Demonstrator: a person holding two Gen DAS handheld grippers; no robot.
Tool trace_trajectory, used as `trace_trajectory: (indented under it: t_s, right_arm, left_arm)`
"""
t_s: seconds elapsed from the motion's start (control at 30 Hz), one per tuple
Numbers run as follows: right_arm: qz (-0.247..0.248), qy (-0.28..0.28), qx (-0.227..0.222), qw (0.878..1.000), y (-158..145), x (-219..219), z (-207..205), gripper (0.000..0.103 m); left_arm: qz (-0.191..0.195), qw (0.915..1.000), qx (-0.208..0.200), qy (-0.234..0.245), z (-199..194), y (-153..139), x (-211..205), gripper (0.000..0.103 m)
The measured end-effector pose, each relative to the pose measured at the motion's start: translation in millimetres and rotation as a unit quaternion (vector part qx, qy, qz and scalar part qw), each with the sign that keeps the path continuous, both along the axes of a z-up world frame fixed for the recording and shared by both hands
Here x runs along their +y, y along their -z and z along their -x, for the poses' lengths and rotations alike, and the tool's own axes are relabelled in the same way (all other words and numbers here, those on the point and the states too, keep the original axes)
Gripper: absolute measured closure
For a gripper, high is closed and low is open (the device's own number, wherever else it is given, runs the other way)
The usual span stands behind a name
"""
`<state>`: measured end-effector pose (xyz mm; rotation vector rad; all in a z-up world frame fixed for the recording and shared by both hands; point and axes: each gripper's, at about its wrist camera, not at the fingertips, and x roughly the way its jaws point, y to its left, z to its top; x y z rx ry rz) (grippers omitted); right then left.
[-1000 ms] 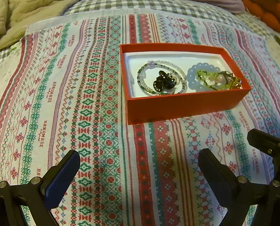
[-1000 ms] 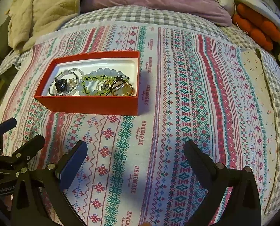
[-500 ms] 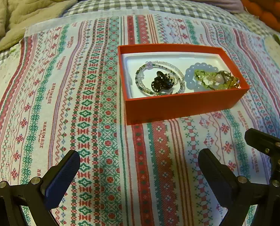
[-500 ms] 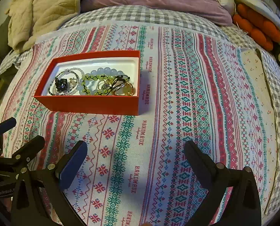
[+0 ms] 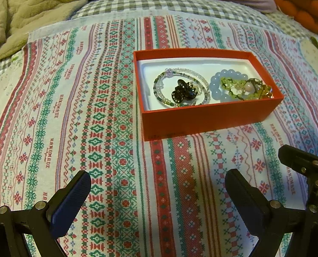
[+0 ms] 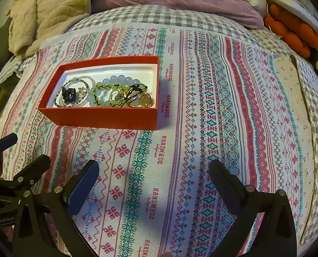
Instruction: Organize jewelry
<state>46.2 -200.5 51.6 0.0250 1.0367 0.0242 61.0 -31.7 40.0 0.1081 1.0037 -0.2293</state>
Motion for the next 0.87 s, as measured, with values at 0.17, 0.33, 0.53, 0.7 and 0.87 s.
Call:
trace_trajectory:
  t_s: [0.17,0.33,0.53,0.7,0.87]
  right_arm:
    - [0.000,0.001,0.000,1.000,0.6,-0.6,0.3,0.000]
    - [0.000,0.000,0.000,1.000,0.9,-0.7,-0.1,0.000]
    - [0.000,0.000,0.000,1.000,0.8,-0.3,0.1,0.000]
    - [0.003,-0.002,0.000,1.000,2.2,-0.1,2.3,0.000]
    - [0.006,-0.005,0.003,1.000,3.9,3.4,7.5,0.000]
  left_arm:
    - [-0.002,1.0000,-0.001,-0.001,-0.2,-0.1,0.2,0.001]
    - [-0.007,1.0000,-0.003,-0.004,0.1,-0.4,0.7,0.001]
    - [-0.009,0.9999,-0.002,-0.007,0.5,-0.5,-0.3,0.001]
    - [-0.010,0.9999,-0.002,-0.005,0.5,-0.4,-0.4,0.001]
    - [-0.015,0.9998,-0.003,-0.010,6.6,0.7,2.2,0.001]
